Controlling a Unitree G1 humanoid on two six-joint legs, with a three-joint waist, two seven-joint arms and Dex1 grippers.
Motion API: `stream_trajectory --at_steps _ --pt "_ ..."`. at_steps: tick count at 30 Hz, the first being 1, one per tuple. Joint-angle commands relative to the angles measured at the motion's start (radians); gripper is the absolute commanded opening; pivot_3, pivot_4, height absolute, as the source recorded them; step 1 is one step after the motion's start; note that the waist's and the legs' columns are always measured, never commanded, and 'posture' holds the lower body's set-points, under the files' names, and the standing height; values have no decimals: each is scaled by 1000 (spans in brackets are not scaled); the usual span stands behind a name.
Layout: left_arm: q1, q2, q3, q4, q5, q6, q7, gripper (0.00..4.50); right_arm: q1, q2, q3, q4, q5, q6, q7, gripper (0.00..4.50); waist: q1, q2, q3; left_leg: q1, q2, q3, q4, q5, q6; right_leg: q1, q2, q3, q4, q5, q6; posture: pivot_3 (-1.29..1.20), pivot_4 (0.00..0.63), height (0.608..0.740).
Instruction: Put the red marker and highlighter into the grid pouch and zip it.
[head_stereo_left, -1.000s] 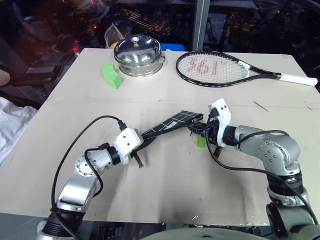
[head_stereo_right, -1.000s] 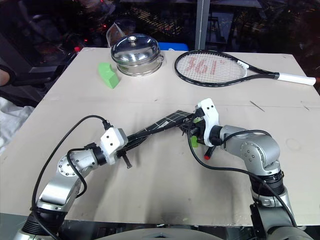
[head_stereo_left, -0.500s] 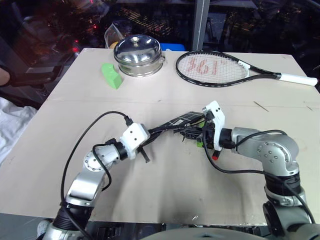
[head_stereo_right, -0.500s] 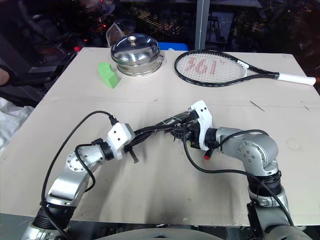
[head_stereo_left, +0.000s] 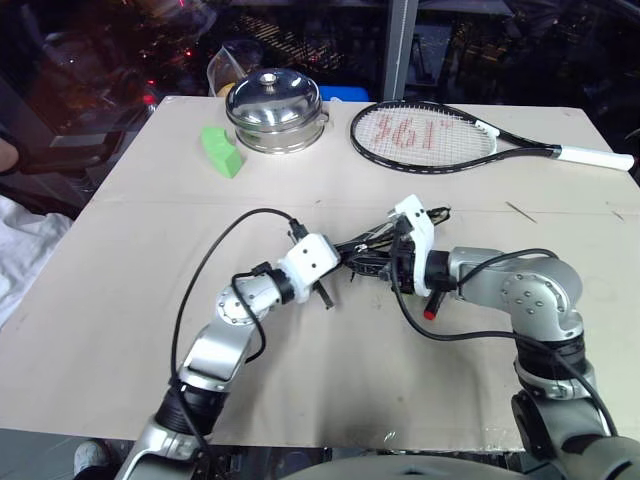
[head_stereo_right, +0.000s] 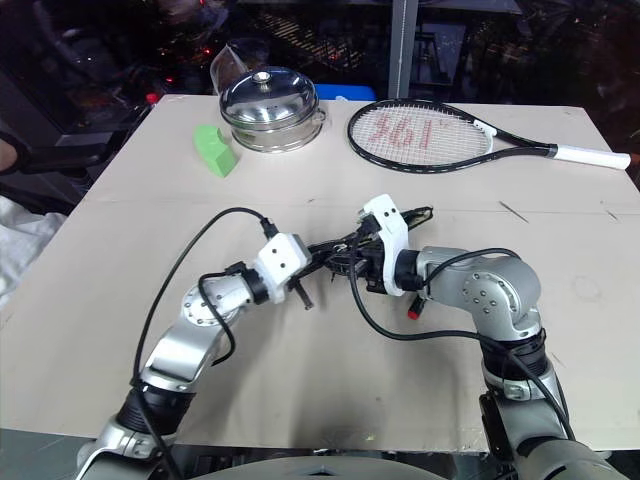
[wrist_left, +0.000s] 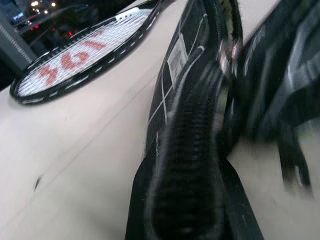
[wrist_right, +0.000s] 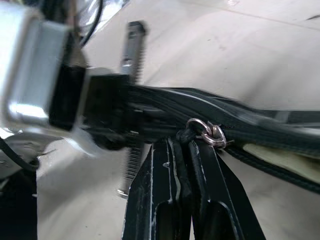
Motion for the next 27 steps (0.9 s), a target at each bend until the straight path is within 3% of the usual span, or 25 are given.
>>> stream_trajectory --at_steps 1,6,11,14,17,20,27 --pt "-36 -28 -14 -3 14 -14 20 0 -26 12 38 4 -8 -27 18 40 0 0 0 0 0 0 0 0 0 0 0 0 0 0 0 0 150 740" --pt "-9 -14 41 -34 -47 -16 -12 0 1 -71 44 -32 -50 -105 71 40 0 0 0 0 0 0 -1 0 0 0 0 0 0 0 0 0 150 740" --pt "19 28 108 -53 -125 -17 -64 0 86 -209 -26 -169 -5 -129 134 2343 2 -1 1 -1 0 0 -1 0 0 0 0 0 -3 0 1 0 150 740" --pt "23 51 129 -50 -152 -21 -86 0 107 -238 -110 -218 27 -153 128 2343 0 0 3 -2 0 -1 -2 0 0 0 0 -1 -4 0 1 0 150 740" --pt "18 57 132 -50 -161 -19 -93 0 85 -227 -162 -208 53 -152 103 1329 -1 -1 4 -1 0 -1 -2 0 0 0 0 0 -4 -1 2 0 150 740" --pt "13 57 130 -55 -167 -19 -98 0 48 -194 -166 -168 39 -157 57 23 -1 0 4 -1 0 0 -2 0 0 0 0 0 -4 -1 2 0 150 740" --pt "18 60 119 -76 -156 -32 -106 0 -50 -141 -78 -11 -65 -197 4 23 0 0 5 -1 0 0 -2 0 0 0 0 0 -5 0 1 0 150 740"
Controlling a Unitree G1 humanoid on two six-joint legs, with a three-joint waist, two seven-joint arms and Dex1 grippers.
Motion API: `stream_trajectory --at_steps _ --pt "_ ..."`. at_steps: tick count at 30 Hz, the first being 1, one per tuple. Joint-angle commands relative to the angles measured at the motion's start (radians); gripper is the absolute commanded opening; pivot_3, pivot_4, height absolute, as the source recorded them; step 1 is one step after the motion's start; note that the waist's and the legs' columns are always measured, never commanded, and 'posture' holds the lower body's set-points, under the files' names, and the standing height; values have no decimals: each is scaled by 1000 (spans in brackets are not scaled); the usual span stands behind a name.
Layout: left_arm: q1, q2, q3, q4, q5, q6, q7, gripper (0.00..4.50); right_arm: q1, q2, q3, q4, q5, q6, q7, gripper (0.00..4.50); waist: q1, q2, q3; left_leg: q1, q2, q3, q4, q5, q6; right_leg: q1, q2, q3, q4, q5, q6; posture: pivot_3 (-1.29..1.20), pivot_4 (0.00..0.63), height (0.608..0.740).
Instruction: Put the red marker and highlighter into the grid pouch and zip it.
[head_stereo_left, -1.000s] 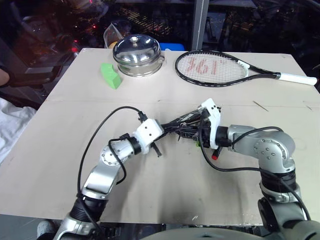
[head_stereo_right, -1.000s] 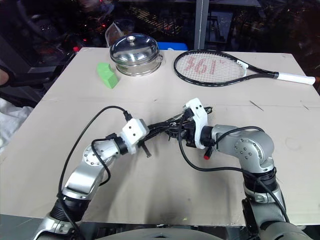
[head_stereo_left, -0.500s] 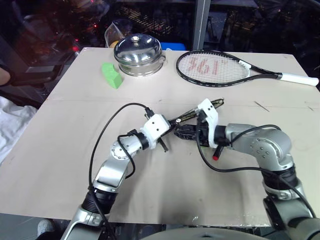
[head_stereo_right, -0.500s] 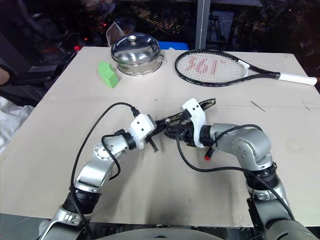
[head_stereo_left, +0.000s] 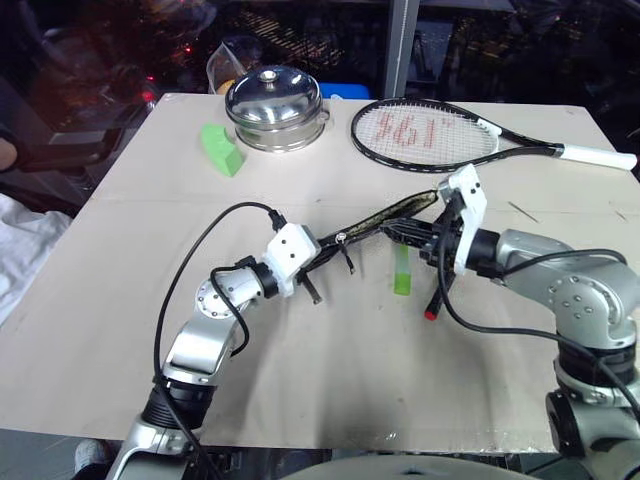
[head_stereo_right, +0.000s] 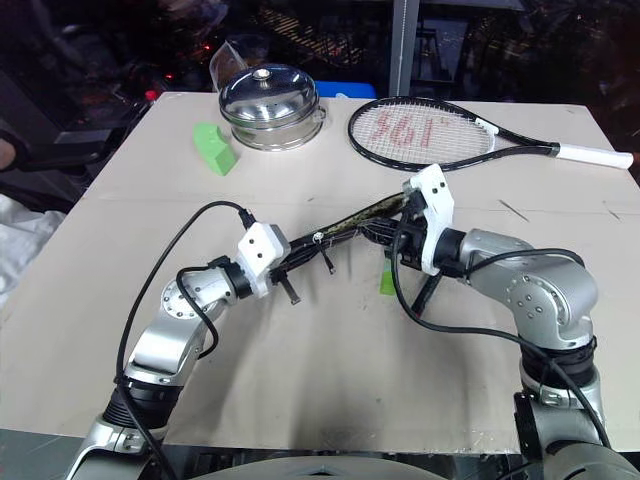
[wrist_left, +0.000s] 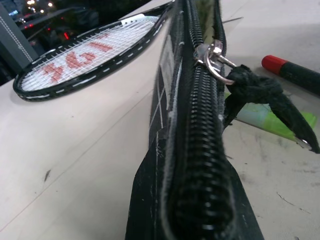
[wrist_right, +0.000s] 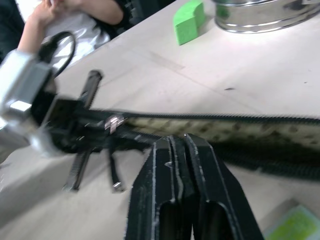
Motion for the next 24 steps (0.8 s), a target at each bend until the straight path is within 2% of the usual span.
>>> stream_trajectory --at_steps 1,2,6,10,12,14,16,17,19,23,24 --pt "2 4 8 -61 -14 -30 -5 0 -64 16 53 84 -74 -29 -32 23 -1 0 0 0 0 0 0 0 0 0 0 0 0 0 0 0 150 740" --pt "4 6 7 -65 -13 -33 -6 0 -74 15 71 106 -92 -27 -35 23 -1 0 0 0 0 0 0 0 0 0 0 0 0 0 -1 0 150 740" --pt "13 10 10 -71 -11 -39 -2 0 -95 -99 304 145 -307 -166 19 23 0 1 1 0 0 1 -1 0 0 0 0 0 -1 1 -2 0 150 740" --pt "23 32 16 -67 8 -48 0 0 -148 -202 602 180 -673 -664 156 23 -4 2 3 -1 0 1 -1 0 0 -1 0 0 -3 -1 2 0 150 740" --pt "21 46 21 -57 14 -49 2 0 -189 -239 692 235 -817 -840 213 23 -5 2 3 -1 0 2 -2 0 0 -2 1 1 -3 -1 2 0 150 740" --pt "18 61 26 -46 20 -51 4 0 -219 -237 710 288 -863 -941 267 23 -3 1 4 -1 0 2 -2 0 0 -2 2 1 -2 -1 2 0 150 740" --pt "15 74 29 -40 24 -49 3 0 -242 -228 720 334 -919 -1028 296 548 -2 1 5 -1 1 2 -2 0 0 -2 2 1 -2 -1 2 0 150 740" --pt "14 78 31 -39 22 -48 2 0 -249 -225 724 353 -942 -1062 309 1083 -1 1 5 -1 1 2 -2 0 0 -2 1 1 -2 -1 2 0 150 740" --pt "14 85 35 -39 18 -45 -1 0 -253 -214 716 384 -977 -1107 317 1844 -1 0 6 -1 1 3 -2 0 0 -2 1 1 -2 0 0 0 150 740" --pt "24 104 49 -30 16 -48 1 0 -240 -201 667 409 -1009 -1135 334 3749 0 0 6 -1 1 4 -2 0 0 -2 0 1 -2 1 -2 0 150 740" --pt "28 108 53 -26 17 -48 3 0 -232 -200 647 404 -1001 -1127 340 4458 0 0 6 -1 1 4 -1 0 -1 -2 0 1 -2 1 -2 0 150 740"
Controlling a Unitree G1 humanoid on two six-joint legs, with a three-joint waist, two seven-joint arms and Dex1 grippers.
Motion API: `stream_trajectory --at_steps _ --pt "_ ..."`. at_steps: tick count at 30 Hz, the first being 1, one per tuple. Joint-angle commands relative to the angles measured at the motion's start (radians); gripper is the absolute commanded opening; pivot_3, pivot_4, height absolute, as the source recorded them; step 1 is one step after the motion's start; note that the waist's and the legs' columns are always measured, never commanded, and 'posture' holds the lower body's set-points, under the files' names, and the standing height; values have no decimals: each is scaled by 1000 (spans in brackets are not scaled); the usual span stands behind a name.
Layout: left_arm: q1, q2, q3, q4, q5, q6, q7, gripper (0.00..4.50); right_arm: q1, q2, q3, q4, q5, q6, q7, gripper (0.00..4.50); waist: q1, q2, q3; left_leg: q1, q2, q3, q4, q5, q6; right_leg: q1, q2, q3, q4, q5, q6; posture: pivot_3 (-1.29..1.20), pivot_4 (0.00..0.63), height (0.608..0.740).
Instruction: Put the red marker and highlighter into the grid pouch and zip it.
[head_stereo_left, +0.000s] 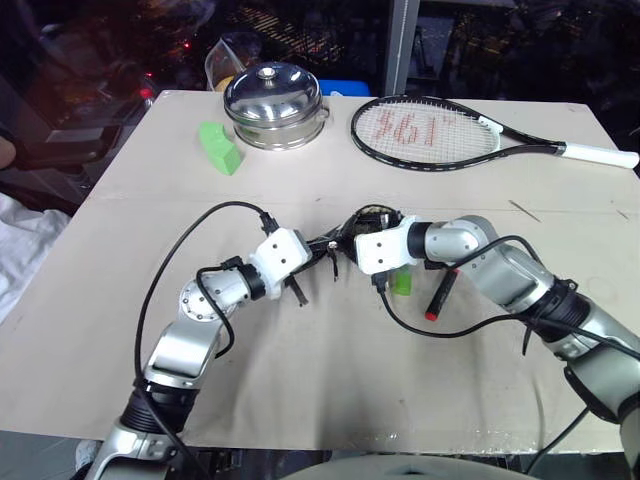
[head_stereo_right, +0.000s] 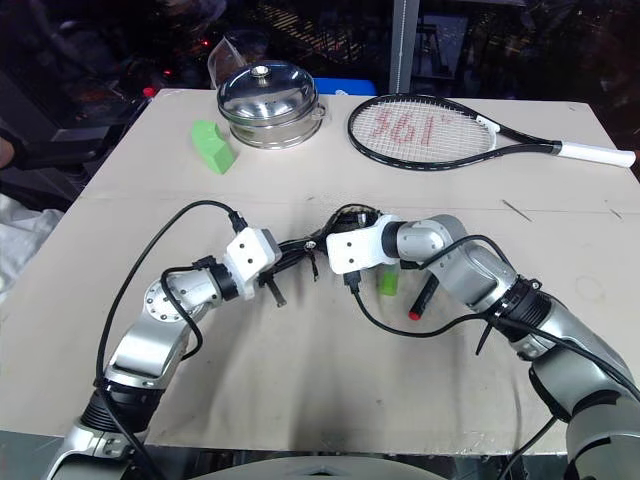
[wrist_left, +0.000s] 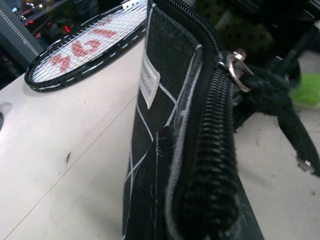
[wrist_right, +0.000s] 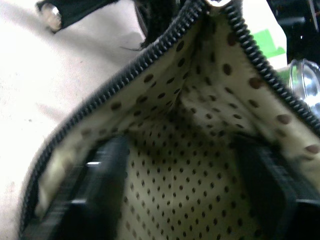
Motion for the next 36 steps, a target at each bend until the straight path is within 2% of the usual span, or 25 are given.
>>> stream_trajectory --at_steps 1,5,9,13,17,23,24,25,31,32,36 --pt "12 23 49 -4 2 -26 8 0 41 12 -148 -78 84 102 11 4458 0 0 0 0 0 0 0 0 0 0 0 0 0 0 0 0 150 740" --pt "15 37 90 42 20 -34 43 0 151 83 -397 -344 359 564 2 4458 3 0 0 0 1 0 0 1 -2 0 0 0 1 0 0 0 150 740" --pt "10 53 115 101 42 -70 71 0 210 96 -448 -579 313 979 -134 4458 -4 0 0 2 1 0 0 0 0 1 -1 0 2 0 -1 0 150 740" --pt "-8 53 116 141 50 -94 76 0 199 211 -500 -609 350 1397 -227 4458 -5 0 0 2 1 0 -1 0 0 0 -1 0 2 0 -1 0 150 740" --pt "-15 54 107 165 56 -117 70 0 219 349 -490 -552 306 1532 -368 4458 -4 0 0 2 1 0 -1 0 0 0 -1 0 3 0 -1 0 150 740" --pt "-15 57 96 170 69 -146 61 0 249 379 -399 -375 276 1498 -485 4458 -5 0 0 2 0 1 -1 0 0 0 -2 0 3 0 -1 0 150 740" --pt "-12 63 92 167 78 -158 58 0 255 365 -374 -352 272 1484 -495 3923 -6 -1 -1 2 0 1 0 0 0 0 -2 0 3 0 -1 0 150 740" --pt "-10 66 90 165 85 -167 56 0 259 355 -356 -339 270 1474 -502 3646 -8 -1 -2 3 0 1 -1 0 0 1 -1 0 3 0 -1 0 150 740" --pt "7 58 89 147 88 -171 53 0 256 301 -285 -344 285 1425 -494 974 -11 -3 -3 5 1 -1 1 0 0 4 -1 -1 3 -2 3 0 150 740" --pt "11 56 89 144 86 -171 52 0 245 280 -277 -353 286 1420 -489 758 -9 -3 -3 5 1 -1 2 0 0 4 -1 -2 3 -1 3 0 150 740" --pt "22 56 97 145 83 -173 52 0 209 148 -275 -470 344 1363 -389 758 3 -3 -3 3 0 -2 3 0 0 4 -4 -3 3 -1 2 0 150 740"
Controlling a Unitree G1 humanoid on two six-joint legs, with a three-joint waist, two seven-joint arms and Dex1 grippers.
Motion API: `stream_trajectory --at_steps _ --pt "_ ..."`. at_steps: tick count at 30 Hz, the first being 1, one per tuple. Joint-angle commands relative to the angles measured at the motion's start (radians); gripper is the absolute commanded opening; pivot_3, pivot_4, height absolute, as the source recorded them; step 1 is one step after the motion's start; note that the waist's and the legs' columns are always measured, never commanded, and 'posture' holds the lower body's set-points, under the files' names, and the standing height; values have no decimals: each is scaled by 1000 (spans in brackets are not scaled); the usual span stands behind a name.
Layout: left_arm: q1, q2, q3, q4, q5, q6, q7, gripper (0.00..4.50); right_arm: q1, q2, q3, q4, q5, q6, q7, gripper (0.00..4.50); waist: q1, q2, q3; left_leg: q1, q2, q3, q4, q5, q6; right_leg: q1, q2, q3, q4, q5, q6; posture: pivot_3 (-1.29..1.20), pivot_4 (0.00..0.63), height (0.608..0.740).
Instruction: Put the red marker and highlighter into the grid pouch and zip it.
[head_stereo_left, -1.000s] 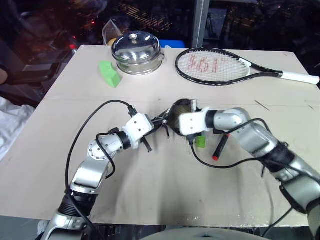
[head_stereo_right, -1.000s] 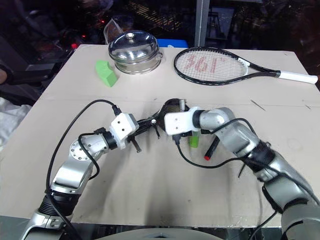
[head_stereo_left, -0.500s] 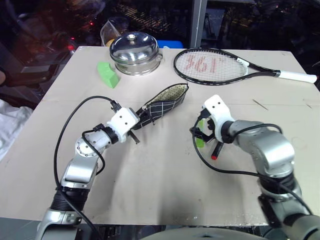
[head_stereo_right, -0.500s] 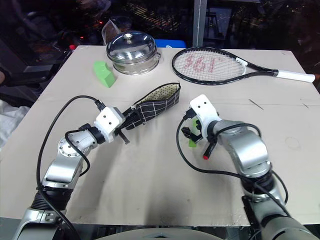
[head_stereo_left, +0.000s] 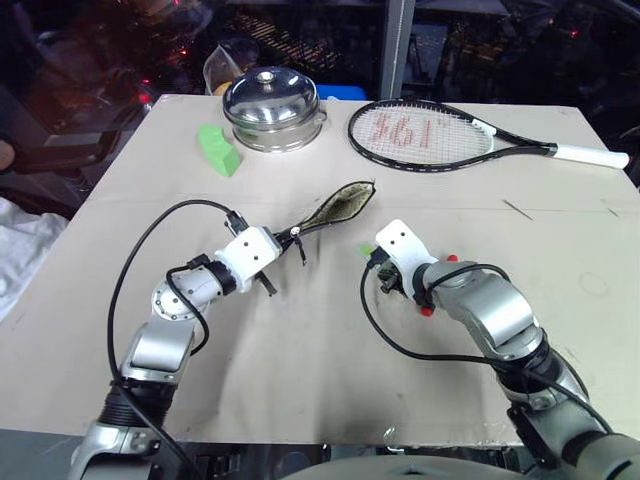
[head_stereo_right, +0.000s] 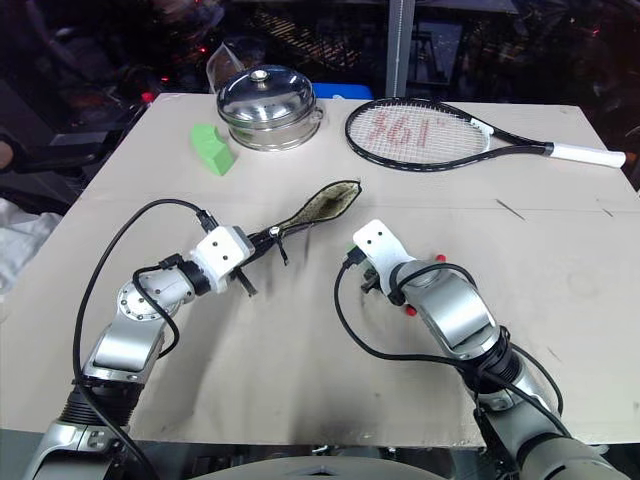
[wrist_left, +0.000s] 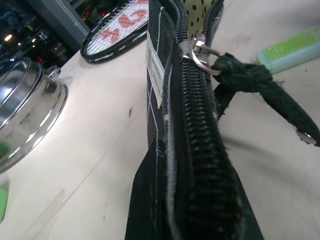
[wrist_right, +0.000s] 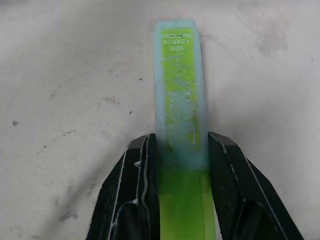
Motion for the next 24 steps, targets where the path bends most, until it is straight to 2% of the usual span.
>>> stream_trajectory --at_steps 1,6,8,10,16,19,24 --pt "9 6 11 -16 -7 -14 -5 0 -25 -146 -42 -80 29 -45 79 758 8 1 1 -1 -1 0 0 0 0 0 -2 -1 0 1 -1 0 150 740" --pt "11 23 1 -4 -4 -56 -40 0 -136 -322 -85 -209 136 -102 255 758 -4 2 2 -12 -1 0 0 -1 3 -9 -1 -1 -3 2 -2 0 150 740" --pt "13 29 -12 1 2 -83 -61 0 -196 -362 -70 -207 149 -118 292 758 -7 2 3 -16 0 0 -1 -1 3 -14 1 -1 -2 2 -2 0 150 740" --pt "10 20 -28 -10 -5 -111 -82 0 -265 -397 -1 -174 122 -169 318 758 -5 3 3 -15 0 -1 -2 -1 2 -14 2 -2 -2 2 -2 0 150 740" --pt "-13 -2 -72 -46 -14 -158 -116 0 -374 -420 234 -24 -28 -390 374 758 -2 5 4 -16 0 0 0 -1 2 -15 1 -2 -1 2 -2 0 150 740" --pt "-17 -7 -80 -60 -16 -153 -119 0 -404 -402 281 26 -73 -473 413 758 -2 5 4 -17 0 1 2 -1 3 -15 0 -1 -1 2 -2 0 150 740" --pt "-18 -23 -37 -83 -44 -47 -89 0 -401 -413 158 25 -17 -456 487 758 0 5 4 -17 0 1 2 -1 2 -15 1 -2 -1 2 -2 0 150 740"
